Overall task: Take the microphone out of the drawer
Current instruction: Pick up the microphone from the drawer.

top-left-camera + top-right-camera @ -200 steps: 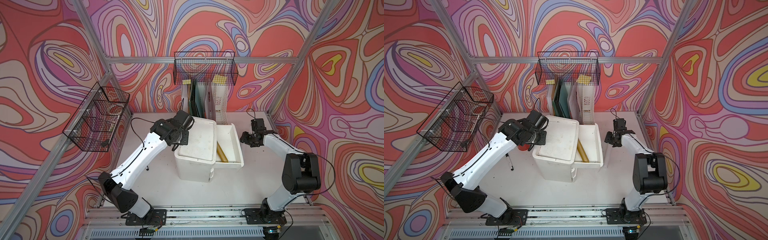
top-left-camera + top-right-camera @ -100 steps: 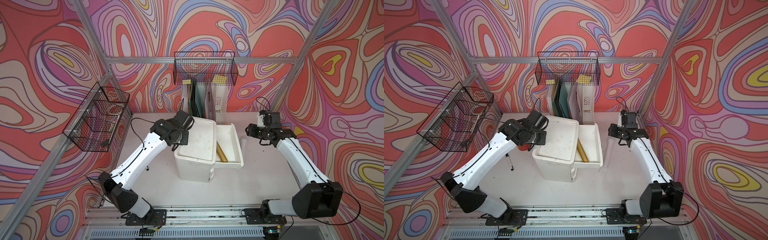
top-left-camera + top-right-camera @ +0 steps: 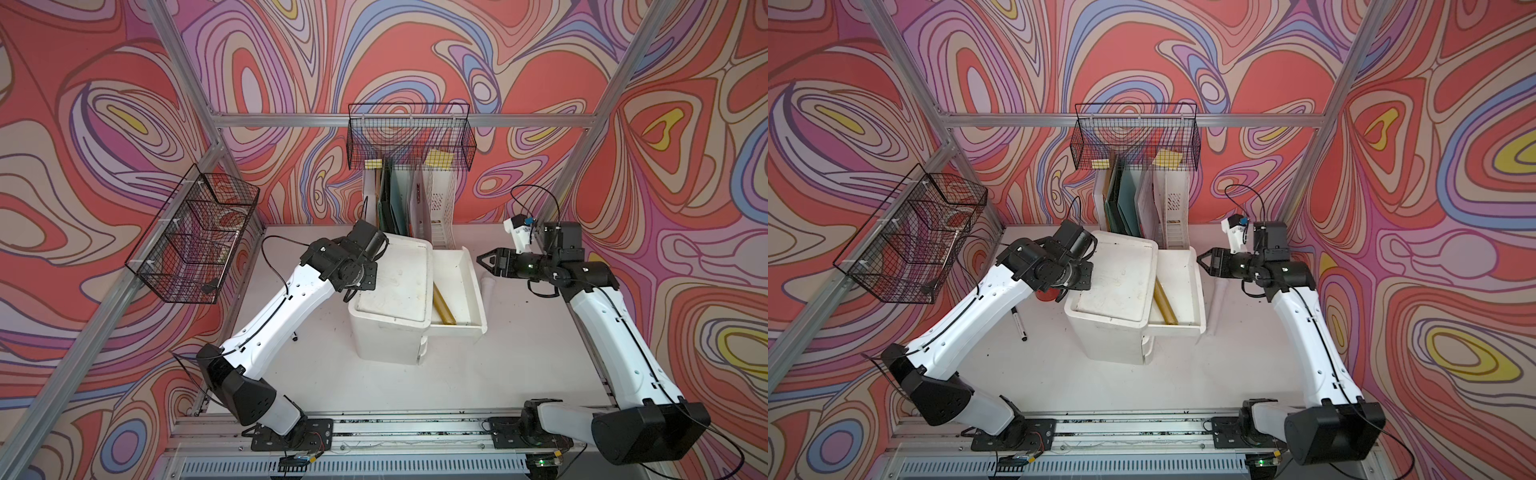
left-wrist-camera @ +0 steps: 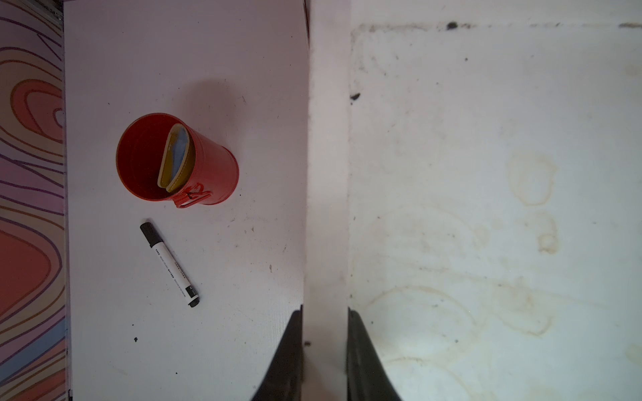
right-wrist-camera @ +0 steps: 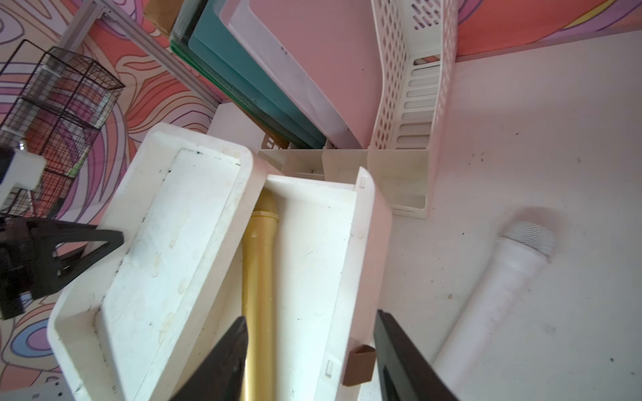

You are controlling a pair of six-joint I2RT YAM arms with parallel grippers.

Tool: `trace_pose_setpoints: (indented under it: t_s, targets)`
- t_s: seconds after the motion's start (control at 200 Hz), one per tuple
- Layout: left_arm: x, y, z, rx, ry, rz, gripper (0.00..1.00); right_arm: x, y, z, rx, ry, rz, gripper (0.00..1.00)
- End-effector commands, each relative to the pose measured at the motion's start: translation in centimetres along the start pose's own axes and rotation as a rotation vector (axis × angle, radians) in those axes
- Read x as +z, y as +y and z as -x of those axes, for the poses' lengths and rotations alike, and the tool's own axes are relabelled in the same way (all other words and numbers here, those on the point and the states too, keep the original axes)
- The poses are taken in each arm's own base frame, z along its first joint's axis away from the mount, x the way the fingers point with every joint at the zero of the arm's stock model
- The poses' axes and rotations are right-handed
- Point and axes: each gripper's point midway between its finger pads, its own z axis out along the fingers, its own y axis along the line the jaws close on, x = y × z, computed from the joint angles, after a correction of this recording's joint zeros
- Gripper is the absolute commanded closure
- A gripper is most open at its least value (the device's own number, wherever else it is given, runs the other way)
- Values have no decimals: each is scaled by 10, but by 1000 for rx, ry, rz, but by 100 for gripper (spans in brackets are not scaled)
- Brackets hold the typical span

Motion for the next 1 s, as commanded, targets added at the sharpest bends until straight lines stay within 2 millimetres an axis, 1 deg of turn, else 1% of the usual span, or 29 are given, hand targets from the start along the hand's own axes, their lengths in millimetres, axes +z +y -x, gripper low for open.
trace_pose_setpoints:
  t_s: [0.0, 0.25, 0.496, 0.791, 0.996]
  targets:
    - [1, 42, -11, 56, 28, 201, 100, -6, 31, -14, -42, 48, 107, 42]
    - [2, 41, -12, 51, 35, 197, 100, 12, 49, -36, -85, 120, 117, 42]
    - [1, 41, -12, 44, 36, 193, 100, 34, 59, -51, -118, 178, 105, 42]
    - [0, 41, -12, 41, 35, 190, 100, 57, 59, -74, -144, 259, 72, 43]
    - [0, 40, -12, 40, 34, 186, 100, 72, 54, -90, -175, 319, 15, 43]
